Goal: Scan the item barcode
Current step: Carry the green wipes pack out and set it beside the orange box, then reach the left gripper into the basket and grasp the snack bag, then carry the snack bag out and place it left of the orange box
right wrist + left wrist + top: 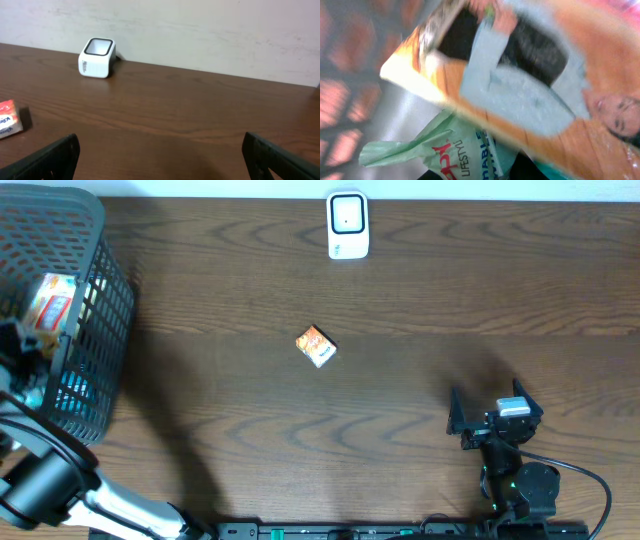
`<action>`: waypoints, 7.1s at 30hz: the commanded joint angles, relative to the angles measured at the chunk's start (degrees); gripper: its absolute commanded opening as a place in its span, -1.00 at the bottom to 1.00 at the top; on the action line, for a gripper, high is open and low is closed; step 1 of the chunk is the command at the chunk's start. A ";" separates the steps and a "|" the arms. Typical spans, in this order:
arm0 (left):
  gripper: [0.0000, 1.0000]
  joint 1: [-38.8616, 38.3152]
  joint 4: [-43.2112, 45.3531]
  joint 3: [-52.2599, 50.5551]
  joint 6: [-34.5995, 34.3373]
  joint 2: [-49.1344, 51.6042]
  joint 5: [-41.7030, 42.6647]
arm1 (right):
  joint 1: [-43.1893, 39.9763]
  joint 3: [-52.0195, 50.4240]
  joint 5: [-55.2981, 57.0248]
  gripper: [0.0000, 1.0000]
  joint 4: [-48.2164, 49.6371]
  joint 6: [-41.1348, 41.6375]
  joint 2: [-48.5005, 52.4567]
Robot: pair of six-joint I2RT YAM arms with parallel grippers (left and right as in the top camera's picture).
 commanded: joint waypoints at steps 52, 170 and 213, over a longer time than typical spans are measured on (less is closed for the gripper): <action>-0.37 -78.75 1.03 0.55 -24.28 5.01 13.14 | 0.11 -0.07 0.07 0.99 -0.22 0.68 -0.24; -0.85 -14.12 17.90 3.21 -55.76 -40.89 4.76 | 0.11 -0.07 0.04 0.99 -0.22 0.68 -0.24; 0.96 -66.97 -11.78 -2.78 -57.27 -17.86 -9.11 | 0.11 -0.07 0.04 0.98 -0.22 0.68 -0.24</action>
